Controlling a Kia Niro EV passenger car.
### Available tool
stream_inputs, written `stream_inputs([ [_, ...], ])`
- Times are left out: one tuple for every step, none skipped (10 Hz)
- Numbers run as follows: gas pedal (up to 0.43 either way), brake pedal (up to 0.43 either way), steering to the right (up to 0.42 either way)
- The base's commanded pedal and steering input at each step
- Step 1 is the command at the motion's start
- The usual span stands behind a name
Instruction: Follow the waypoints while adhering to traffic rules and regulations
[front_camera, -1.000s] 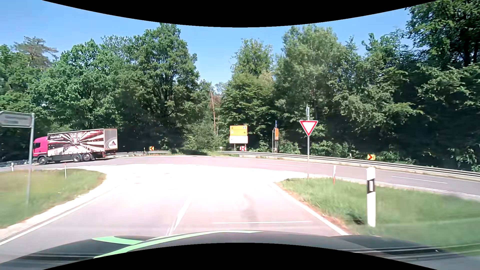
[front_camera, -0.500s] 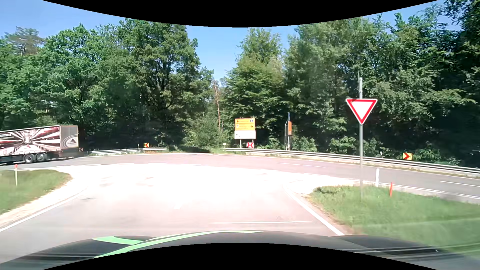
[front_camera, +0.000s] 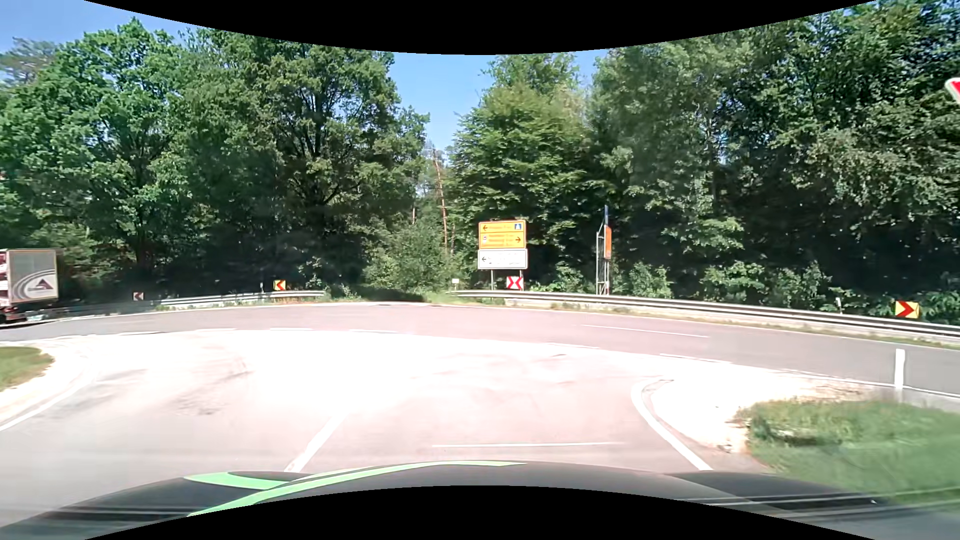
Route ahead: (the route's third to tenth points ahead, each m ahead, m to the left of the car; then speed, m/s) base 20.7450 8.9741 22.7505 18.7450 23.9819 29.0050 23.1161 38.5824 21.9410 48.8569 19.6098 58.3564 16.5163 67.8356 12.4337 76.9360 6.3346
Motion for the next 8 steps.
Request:
stream_inputs([
  [0.0, 0.293, -0.028],
  [0.0, 0.293, -0.028],
  [0.0, 0.293, -0.03],
  [0.0, 0.287, -0.031],
  [0.0, 0.28, -0.031],
  [0.0, 0.268, -0.033],
  [0.0, 0.262, -0.037],
  [0.0, 0.256, -0.042],
])
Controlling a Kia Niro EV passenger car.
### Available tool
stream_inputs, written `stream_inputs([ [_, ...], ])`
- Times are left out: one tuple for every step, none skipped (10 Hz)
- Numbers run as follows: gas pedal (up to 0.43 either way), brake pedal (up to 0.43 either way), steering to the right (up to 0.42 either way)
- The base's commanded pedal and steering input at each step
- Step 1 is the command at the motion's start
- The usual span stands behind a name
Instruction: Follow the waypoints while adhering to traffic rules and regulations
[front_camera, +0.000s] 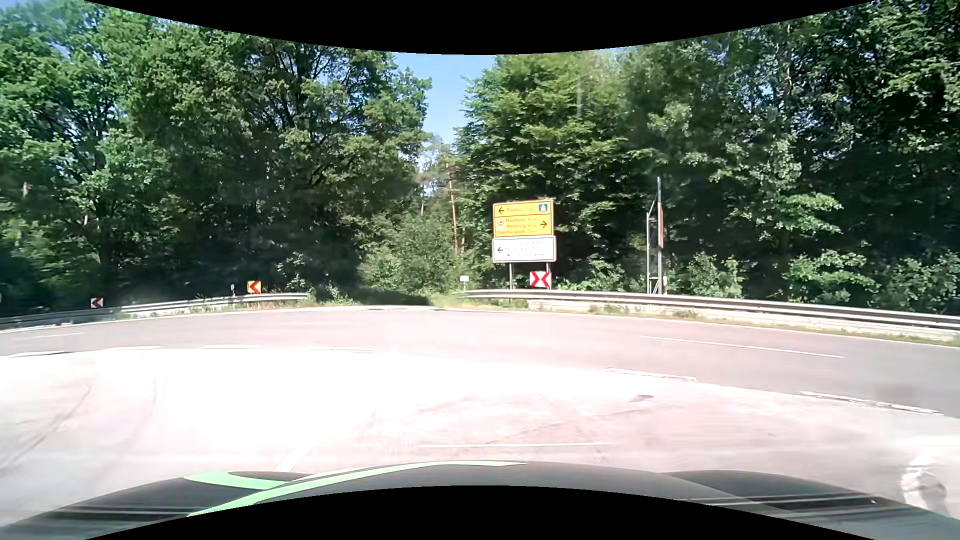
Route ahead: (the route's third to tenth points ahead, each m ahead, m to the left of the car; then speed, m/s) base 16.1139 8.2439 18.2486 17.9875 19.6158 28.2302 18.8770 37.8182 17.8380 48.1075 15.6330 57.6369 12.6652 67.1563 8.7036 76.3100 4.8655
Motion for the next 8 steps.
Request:
stream_inputs([
  [0.0, 0.256, -0.048],
  [0.0, 0.256, -0.052],
  [0.0, 0.256, -0.053],
  [0.0, 0.128, -0.056],
  [0.0, 0.0, -0.062],
  [0.0, 0.0, -0.075],
  [0.0, 0.0, -0.09],
  [0.0, 0.0, -0.1],
])
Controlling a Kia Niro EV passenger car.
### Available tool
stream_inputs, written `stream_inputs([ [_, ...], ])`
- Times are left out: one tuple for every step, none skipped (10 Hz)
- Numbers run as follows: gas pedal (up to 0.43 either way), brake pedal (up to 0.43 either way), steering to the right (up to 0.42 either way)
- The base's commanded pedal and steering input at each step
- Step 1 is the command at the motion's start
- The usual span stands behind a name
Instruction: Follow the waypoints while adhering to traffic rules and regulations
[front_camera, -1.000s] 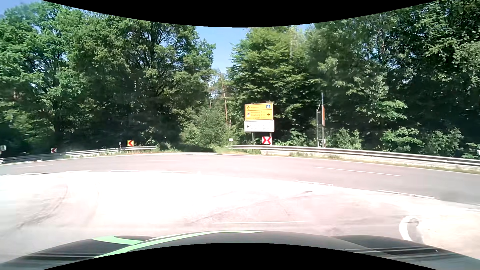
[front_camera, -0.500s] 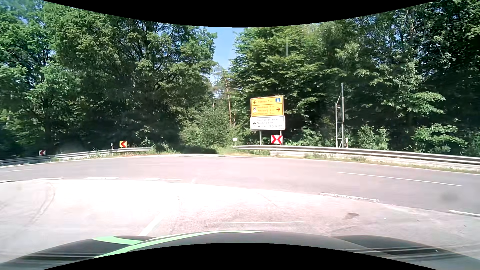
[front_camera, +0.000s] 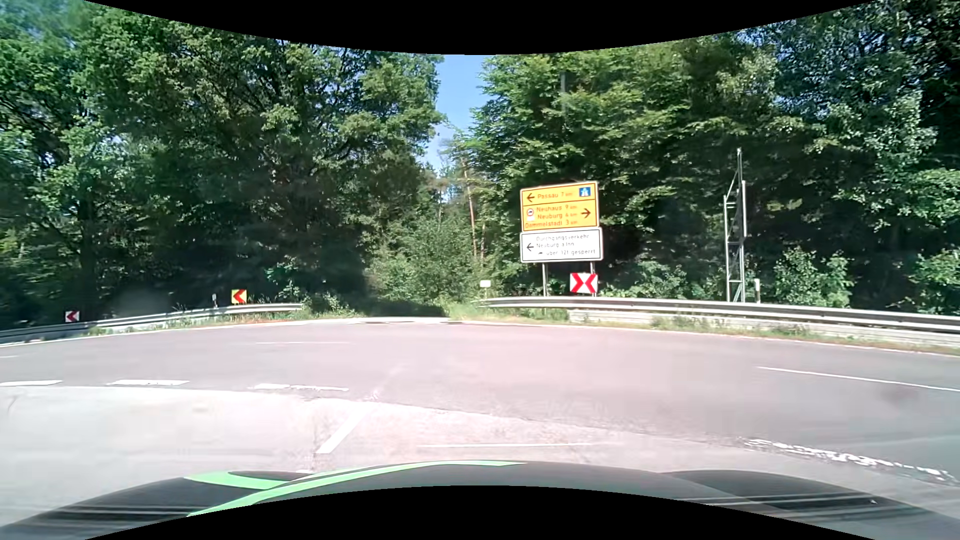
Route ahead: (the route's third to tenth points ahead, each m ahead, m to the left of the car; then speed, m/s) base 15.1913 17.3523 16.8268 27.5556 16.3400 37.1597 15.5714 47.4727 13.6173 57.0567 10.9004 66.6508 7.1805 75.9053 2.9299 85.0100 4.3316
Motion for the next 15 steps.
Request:
stream_inputs([
  [0.059, 0.0, -0.11],
  [0.118, 0.0, -0.126],
  [0.118, 0.0, -0.138],
  [0.157, 0.0, -0.15],
  [0.177, 0.0, -0.162],
  [0.177, 0.0, -0.189],
  [0.177, 0.0, -0.211],
  [0.177, 0.0, -0.237],
  [0.177, 0.0, -0.268],
  [0.177, 0.0, -0.295],
  [0.177, 0.0, -0.321],
  [0.177, 0.0, -0.341],
  [0.177, 0.0, -0.356],
  [0.177, 0.0, -0.368],
  [0.177, 0.0, -0.369],
])
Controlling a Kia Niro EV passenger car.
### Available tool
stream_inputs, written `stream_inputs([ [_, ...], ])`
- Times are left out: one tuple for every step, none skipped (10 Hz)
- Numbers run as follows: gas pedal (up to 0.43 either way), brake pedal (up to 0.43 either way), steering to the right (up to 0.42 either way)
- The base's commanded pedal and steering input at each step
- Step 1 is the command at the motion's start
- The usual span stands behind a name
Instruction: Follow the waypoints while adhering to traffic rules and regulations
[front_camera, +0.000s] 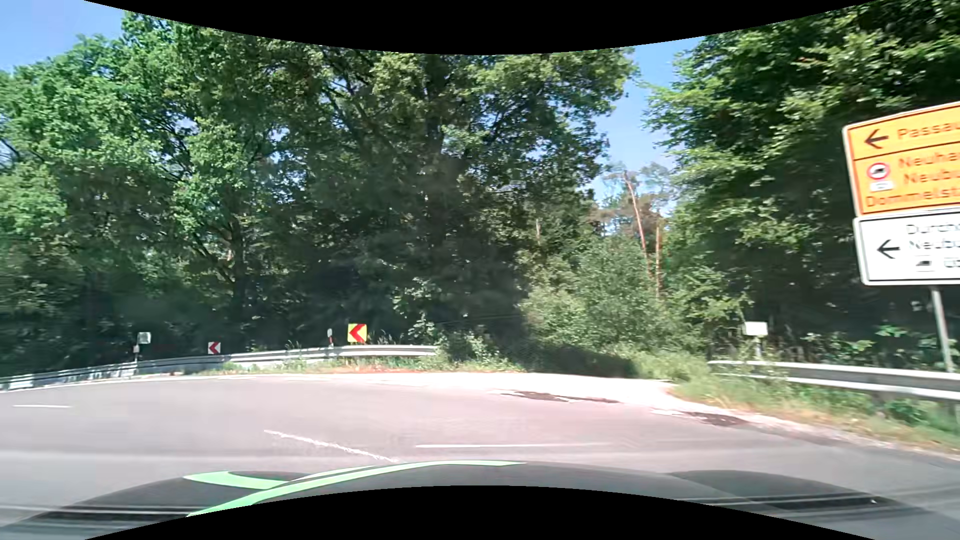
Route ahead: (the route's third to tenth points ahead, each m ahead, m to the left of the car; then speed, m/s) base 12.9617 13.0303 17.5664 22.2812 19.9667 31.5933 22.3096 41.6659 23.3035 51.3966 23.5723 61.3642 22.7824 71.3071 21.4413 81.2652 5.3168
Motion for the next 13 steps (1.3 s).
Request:
stream_inputs([
  [0.177, 0.0, -0.37],
  [0.177, 0.0, -0.37],
  [0.177, 0.0, -0.37],
  [0.177, 0.0, -0.361],
  [0.177, 0.0, -0.348],
  [0.189, 0.0, -0.333],
  [0.189, 0.0, -0.315],
  [0.197, 0.0, -0.301],
  [0.209, 0.0, -0.29],
  [0.209, 0.0, -0.289],
  [0.228, 0.0, -0.29],
  [0.228, 0.0, -0.289],
  [0.228, 0.0, -0.286],
])
